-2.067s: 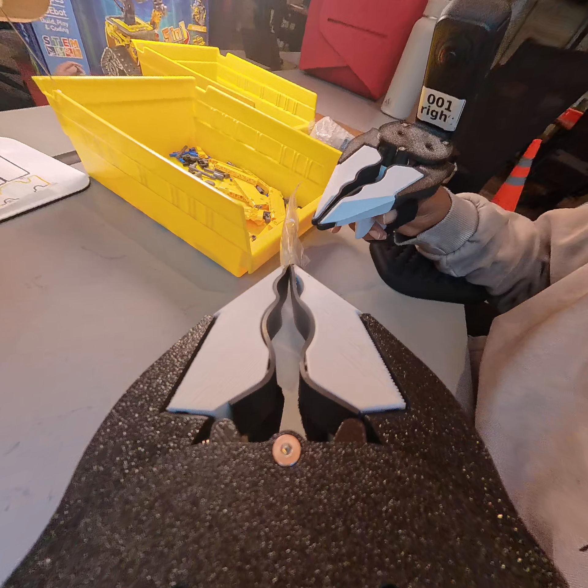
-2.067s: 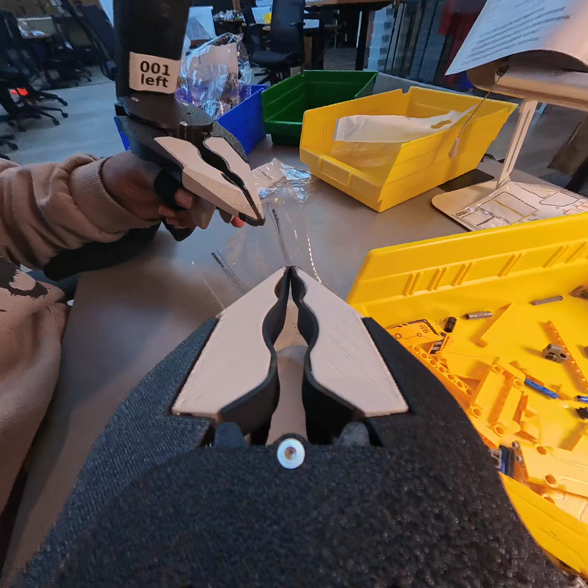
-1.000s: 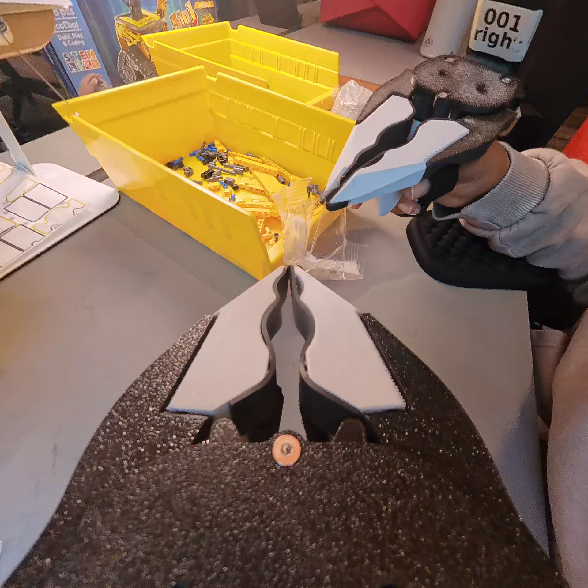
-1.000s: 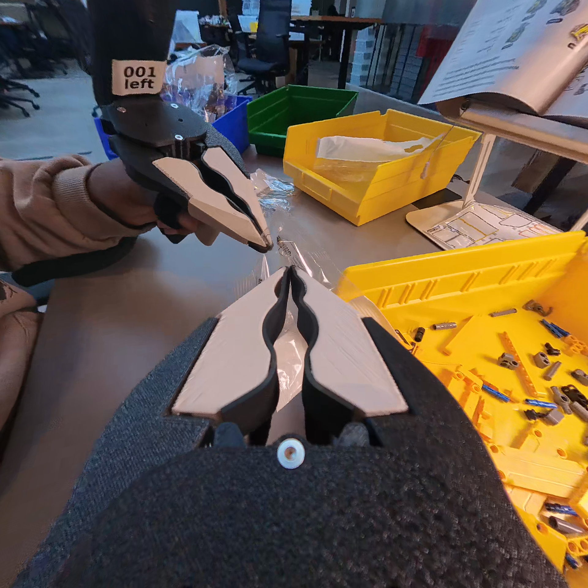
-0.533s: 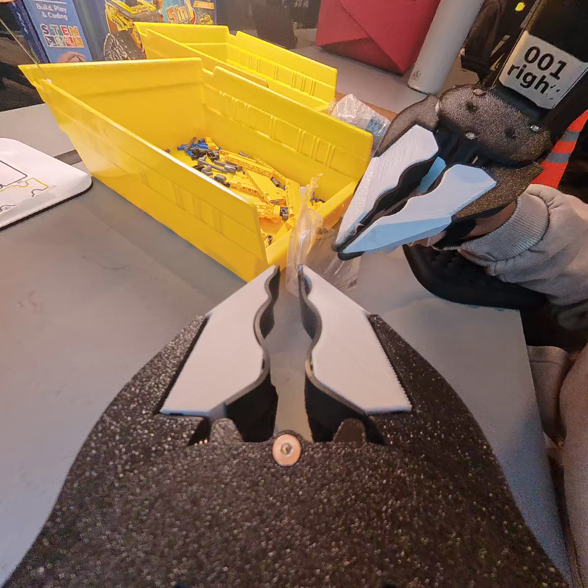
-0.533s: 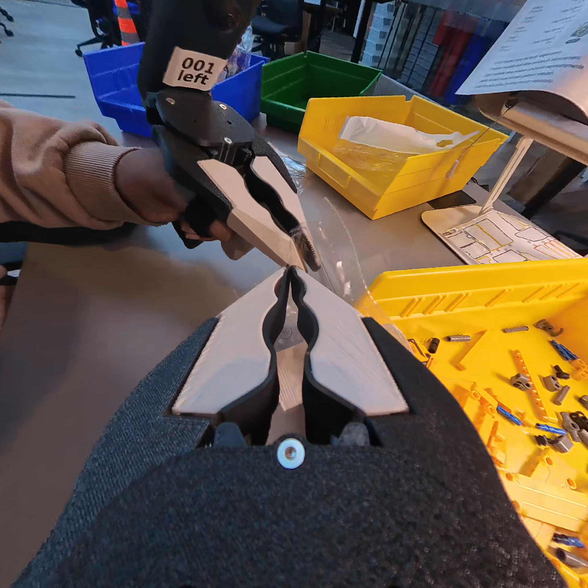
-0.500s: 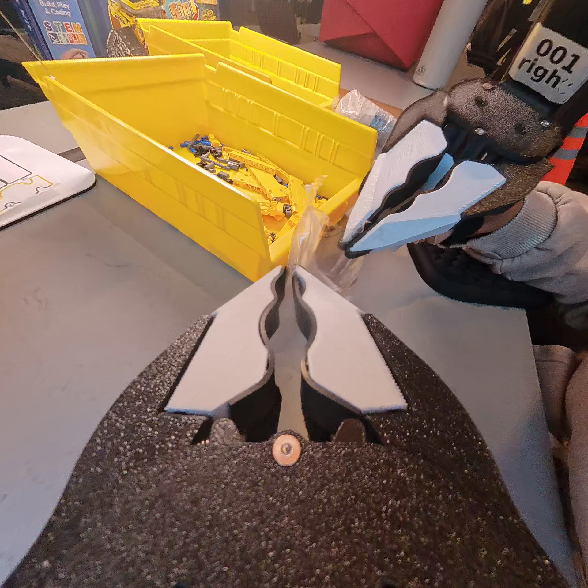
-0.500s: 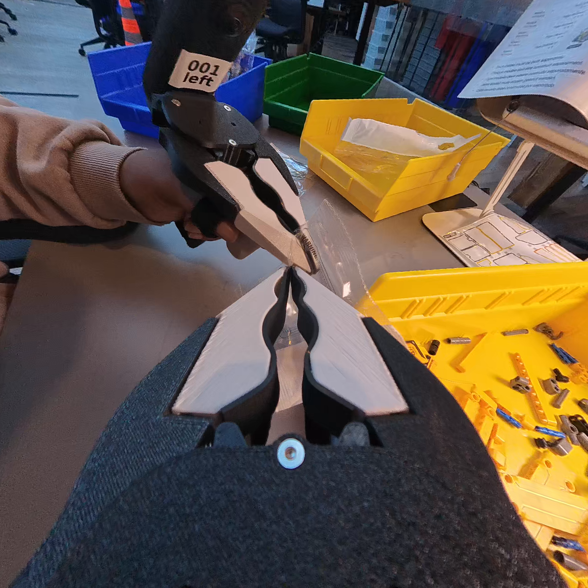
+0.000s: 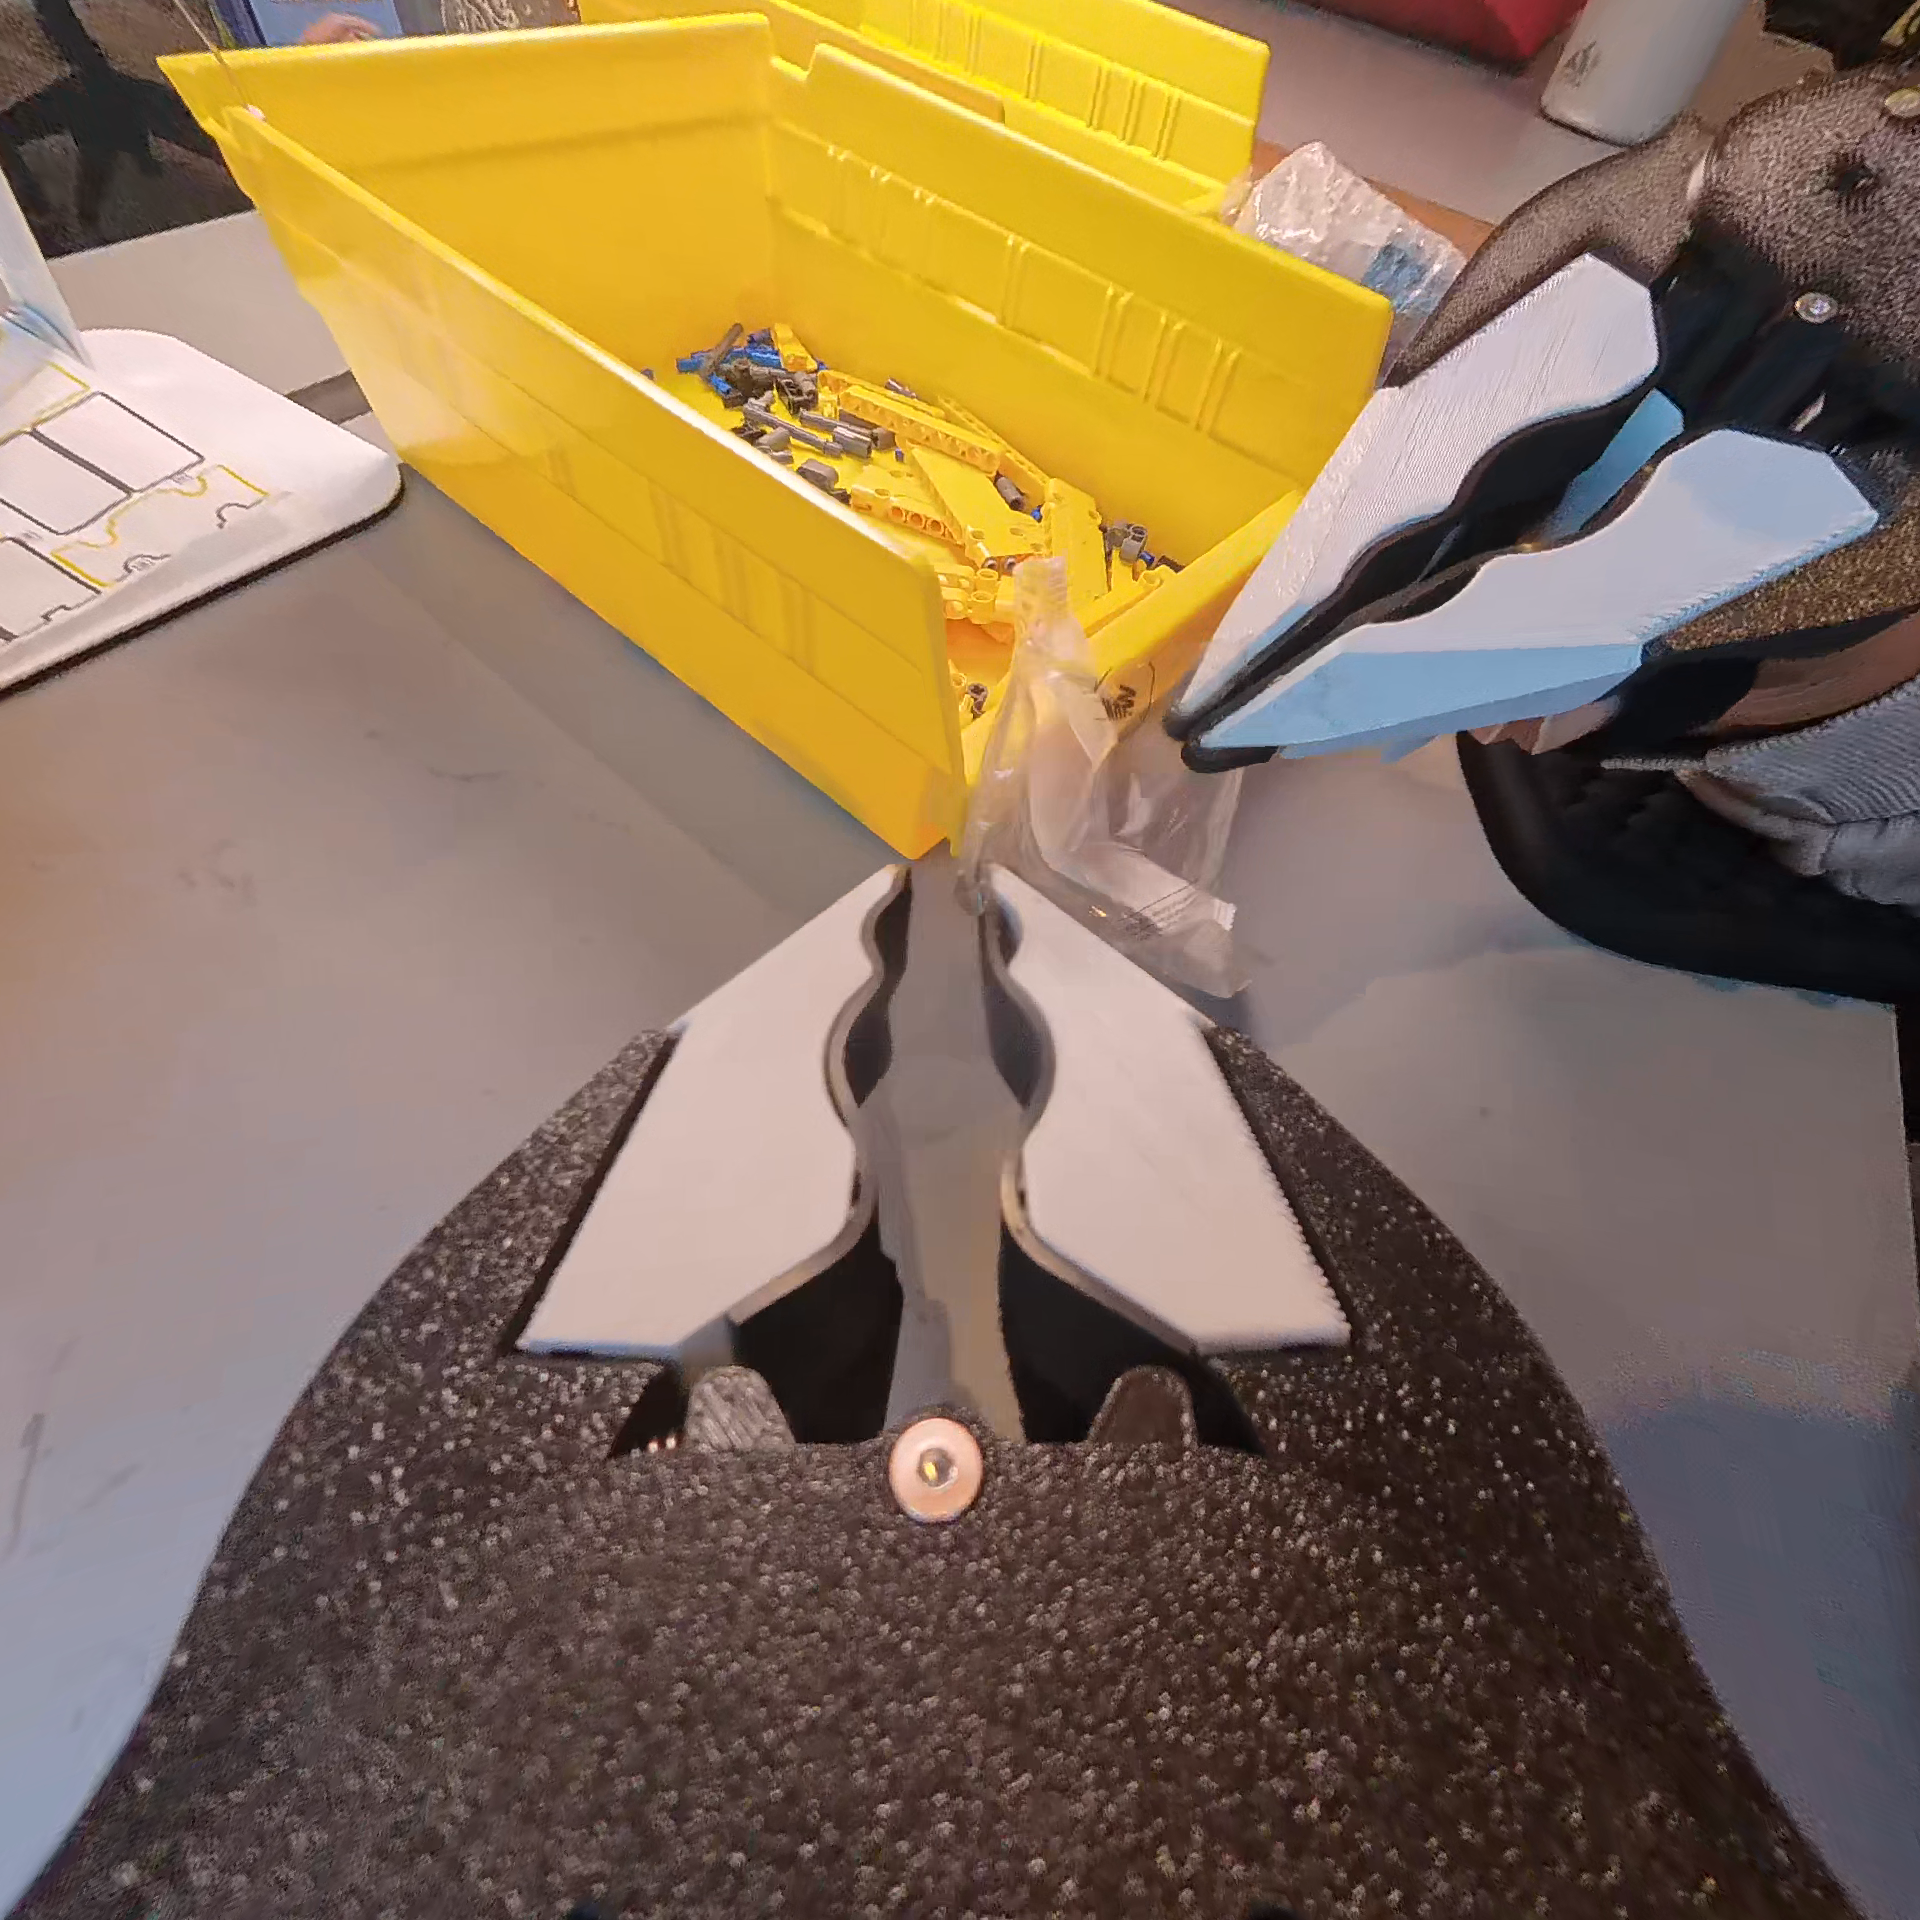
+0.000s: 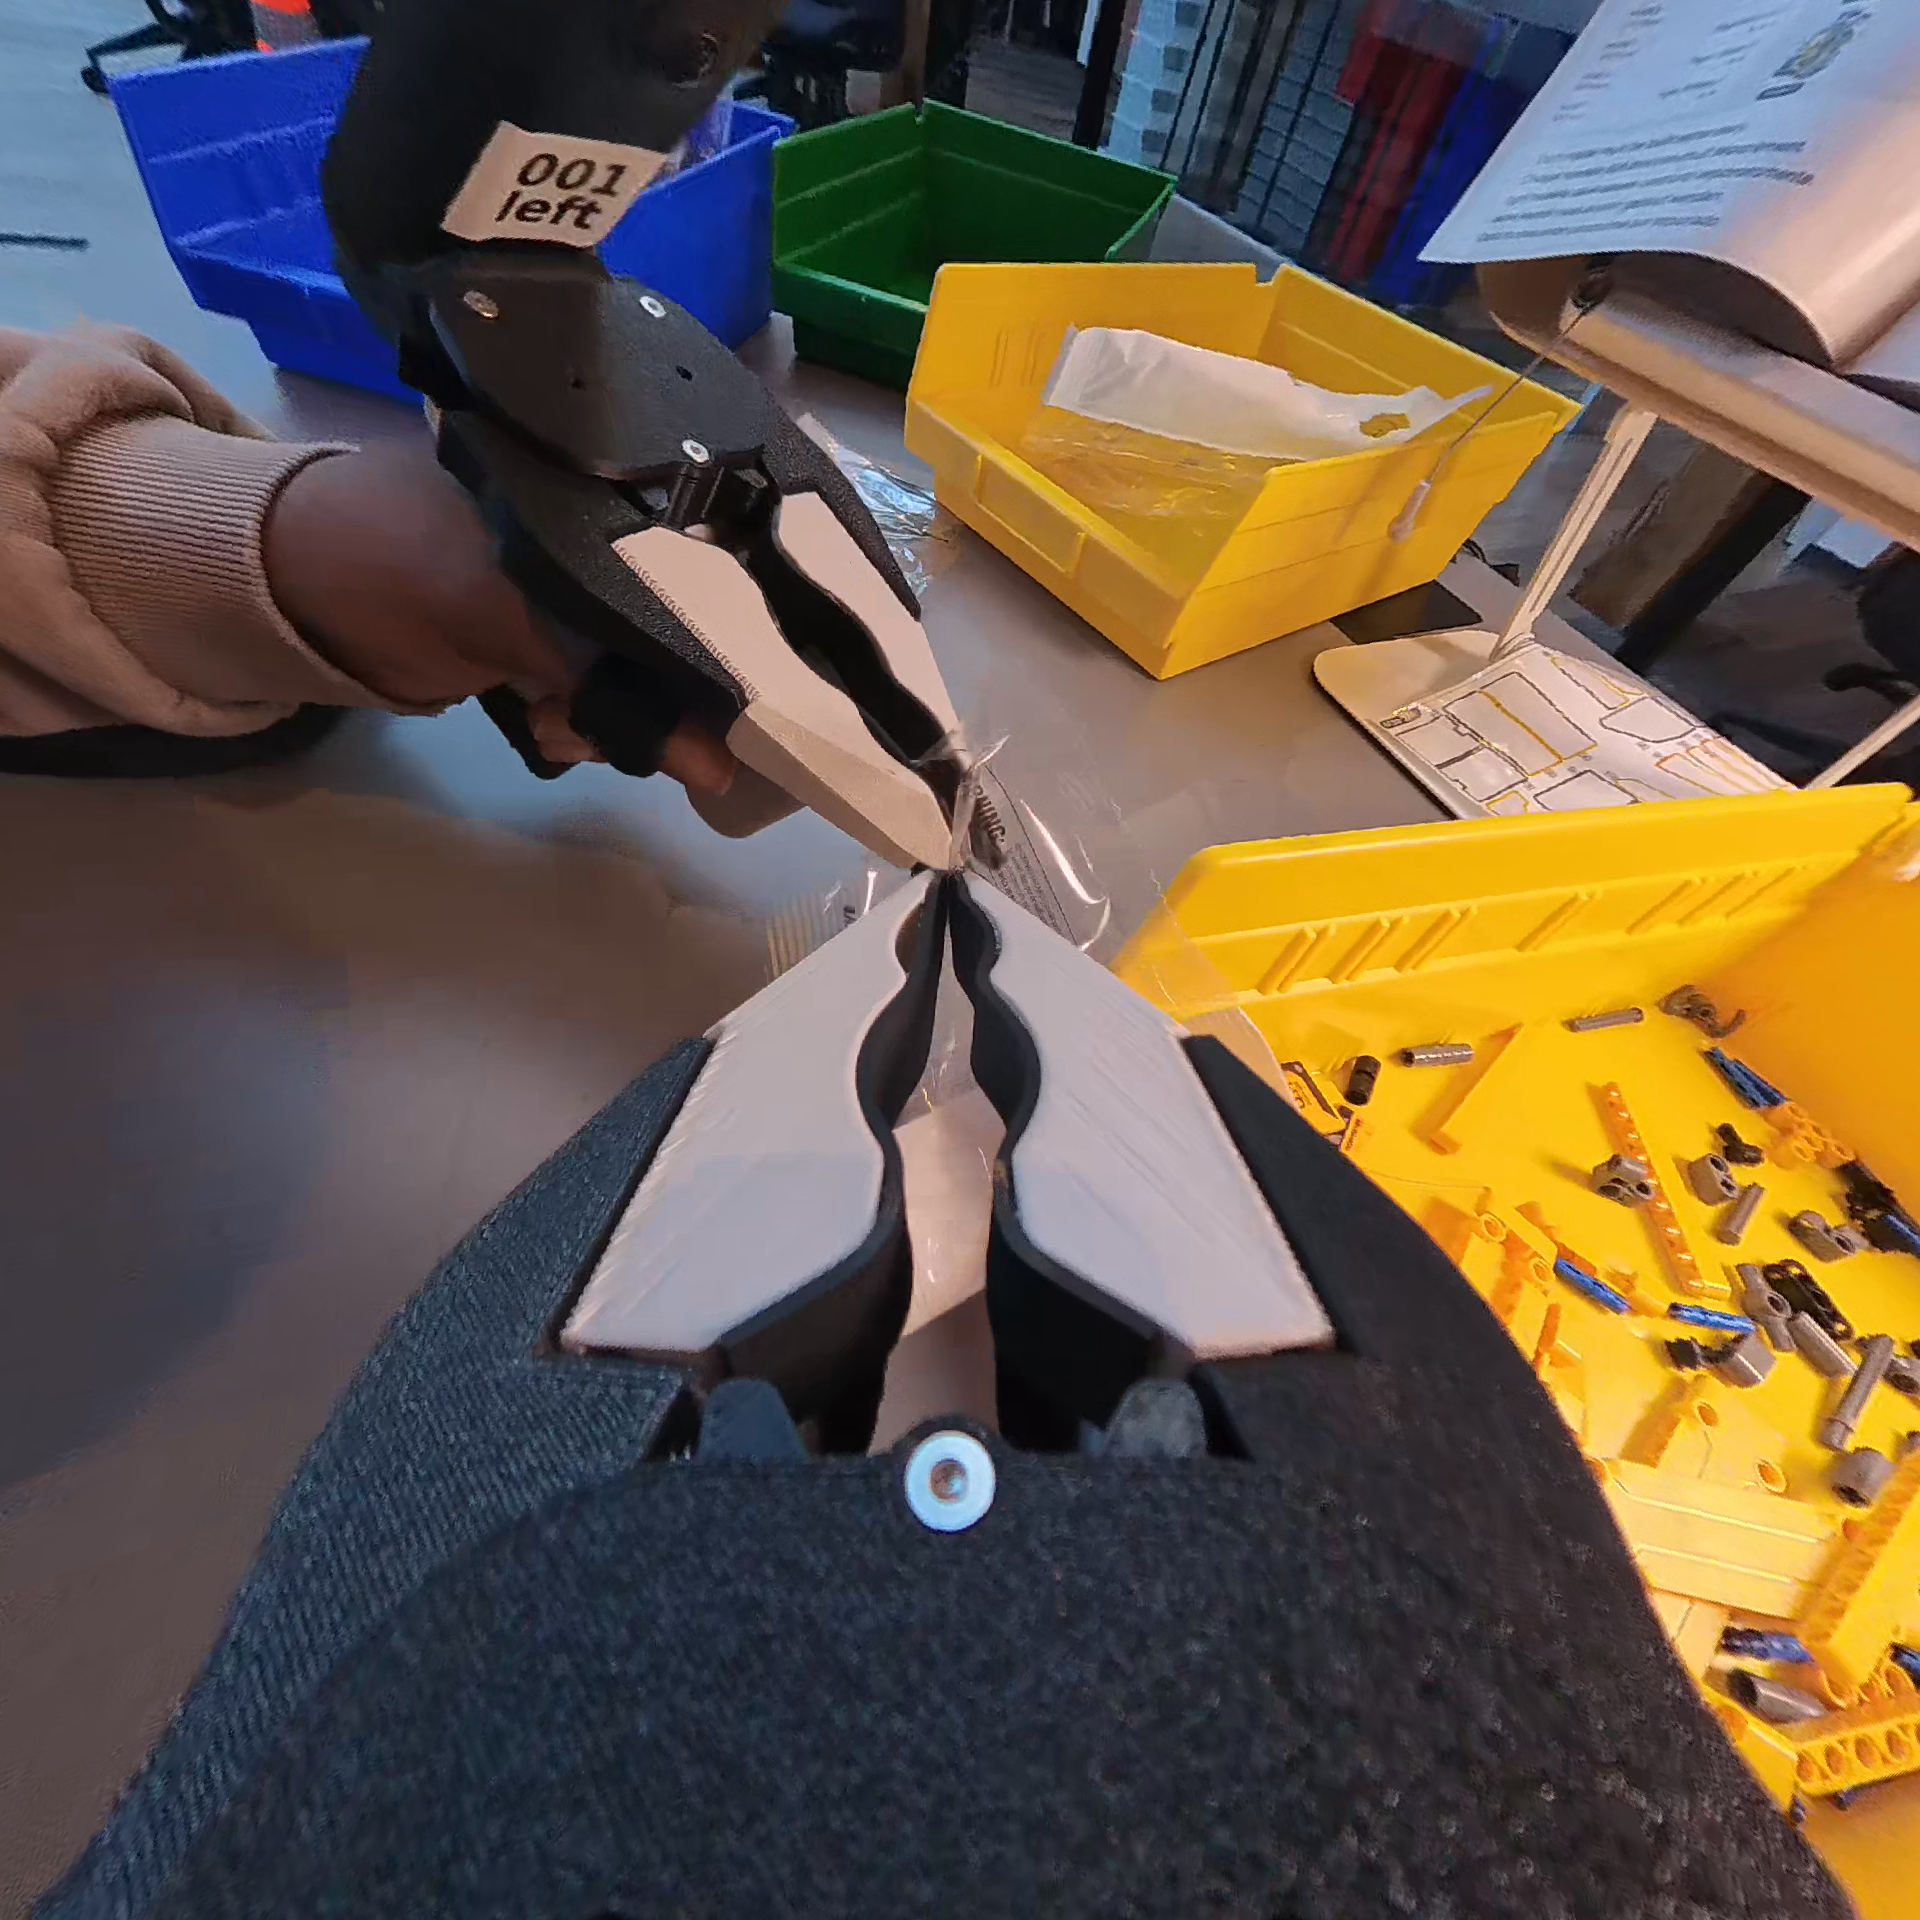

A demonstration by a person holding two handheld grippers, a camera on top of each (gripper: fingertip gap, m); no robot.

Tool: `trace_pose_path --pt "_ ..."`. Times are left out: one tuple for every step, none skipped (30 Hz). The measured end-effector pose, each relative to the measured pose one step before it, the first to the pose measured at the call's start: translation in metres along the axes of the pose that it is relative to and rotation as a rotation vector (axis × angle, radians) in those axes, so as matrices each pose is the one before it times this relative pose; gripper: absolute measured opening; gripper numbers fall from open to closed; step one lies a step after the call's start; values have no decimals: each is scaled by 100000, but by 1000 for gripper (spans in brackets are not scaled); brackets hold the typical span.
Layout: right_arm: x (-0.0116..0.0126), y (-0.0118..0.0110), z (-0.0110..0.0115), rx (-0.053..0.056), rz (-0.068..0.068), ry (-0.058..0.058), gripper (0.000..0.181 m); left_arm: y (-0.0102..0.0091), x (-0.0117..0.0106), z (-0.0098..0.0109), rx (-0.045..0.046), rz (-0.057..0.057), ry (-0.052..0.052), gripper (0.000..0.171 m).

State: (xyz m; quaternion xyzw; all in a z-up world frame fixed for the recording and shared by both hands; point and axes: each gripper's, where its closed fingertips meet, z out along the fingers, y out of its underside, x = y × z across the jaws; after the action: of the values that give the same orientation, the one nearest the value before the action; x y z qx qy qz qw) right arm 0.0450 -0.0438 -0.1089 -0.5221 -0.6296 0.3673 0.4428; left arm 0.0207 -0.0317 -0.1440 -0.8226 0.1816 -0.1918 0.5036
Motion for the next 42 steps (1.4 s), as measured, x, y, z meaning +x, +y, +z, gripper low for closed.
trace_pose_path --pt "-166 30 119 -78 -822 -339 0 -36 68 90 915 -753 388 20" --pt "-228 -51 120 347 -499 -720 0 -179 146 25 1538 -729 645 26" --pt "-203 -102 106 534 -624 -498 0 -177 189 44 1178 -722 760 30" --pt "-244 -126 96 629 -1368 -591 0 -83 173 91 497 -403 620 34" --pt "-307 -182 95 891 -1865 -870 0 -3 106 122 57 -73 311 36" --pt "-291 -194 108 875 -1833 -619 0 44 25 114 -48 202 -65 36" --pt "-349 -185 124 538 -1932 -804 0 94 -62 96 -290 357 -364 34" --pt "-378 -166 142 342 -2178 -804 0 125 -11 88 -400 431 273 27" --pt "-397 -106 187 -369 -2266 -748 0 141 168 110 -402 115 1657 18" --pt "-403 -37 234 -891 -2301 -652 0 130 257 103 -320 -365 2187 7" --pt "-240 -5 225 -1216 -2475 461 0 114 64 55 -438 -133 772 0" --pt "5 126 199 -2094 -2265 1656 0 186 -582 -26 -1587 974 -3189 0" --pt "601 357 116 -3529 -565 4636 0 151 -1142 -179 -1713 2593 -6084 0" --pt "760 189 -20 -2459 599 4793 0 -32 -1187 -282 -544 1204 -5446 0" --pt "820 201 -19 -2881 938 4814 0 -232 -676 -249 673 -2953 -1243 0" --pt "706 274 118 -3909 -576 4919 0 -391 -523 -240 1679 -4359 -676 0" --pt "398 -40 212 -2086 -1838 3893 0 -339 -427 -232 1396 -1922 -1456 0" --pt "206 -295 230 -788 -113 2965 0 -244 -363 -244 792 -99 -2590 0" --pt "240 -402 154 -298 175 2754 0 -327 -247 -339 1259 181 -2329 0" --pt "278 -556 47 862 1143 2489 0 -445 -139 -438 1832 -443 -1482 0" --pt "177 -743 -21 2233 2642 1480 0 -551 -124 -546 2220 -622 -1378 0" --pt "71 -767 -23 2298 2903 1098 0 -654 -104 -595 2475 -334 -1436 0" --pt "-27 -787 -10 2389 2214 1171 0 -757 -85 -635 2925 -317 -1483 0" --pt "-170 -808 38 2540 1910 1093 0 -804 -35 -619 3110 -549 -1248 0" --pt "-235 -825 101 2738 1442 1368 0 -741 -48 -556 2763 -673 -1246 0" --pt "-314 -789 163 2756 723 1517 3 -635 -82 -502 2499 -623 -1481 0" --pt "-270 -733 228 2600 506 2084 12 -545 -75 -455 2425 -467 -1534 0" --pt "-309 -637 253 2177 240 1931 20 -431 -69 -412 2107 -526 -1680 0" --pt "-346 -576 226 1770 -247 1618 26 -372 -79 -391 2020 -691 -1842 0" --pt "-263 -522 170 1613 -802 1834 31 -326 -102 -399 2065 -1088 -2035 0" --pt "-199 -509 119 1886 -819 1827 32 -277 -102 -383 2178 -1294 -2284 0" --pt "-41 -468 92 1909 -373 2062 35 -217 -105 -399 2180 -1194 -2479 0" --pt "85 -391 55 1395 -833 2081 35 -176 -68 -412 2207 -1090 -2233 0" --pt "97 -353 31 1111 -926 1753 35 -75 36 -375 1798 -900 -1337 0" --pt "1 -281 30 476 -1822 1144 35 -53 33 -330 1763 -671 -1192 0" --pt "-7 -242 18 88 -3237 1712 34 38 -21 -275 1337 238 -1713 0" --pt "70 -302 -6 582 -4579 2773 32 84 13 -190 852 1247 -1977 0" --pt "352 -310 -28 1145 -4233 4050 26 75 190 -161 787 1308 -1171 0" --pt "485 -161 33 946 -2491 3613 23 20 290 -132 756 1000 -588 0" --pt "395 42 126 -55 465 1844 23 12 262 -73 538 734 -507 0" --pt "-206 -8 145 -248 2634 -1976 23 37 205 -16 120 797 -542 0" --pt "-673 32 153 -1042 1399 -3104 28 -6 115 -21 251 1213 -923 0"
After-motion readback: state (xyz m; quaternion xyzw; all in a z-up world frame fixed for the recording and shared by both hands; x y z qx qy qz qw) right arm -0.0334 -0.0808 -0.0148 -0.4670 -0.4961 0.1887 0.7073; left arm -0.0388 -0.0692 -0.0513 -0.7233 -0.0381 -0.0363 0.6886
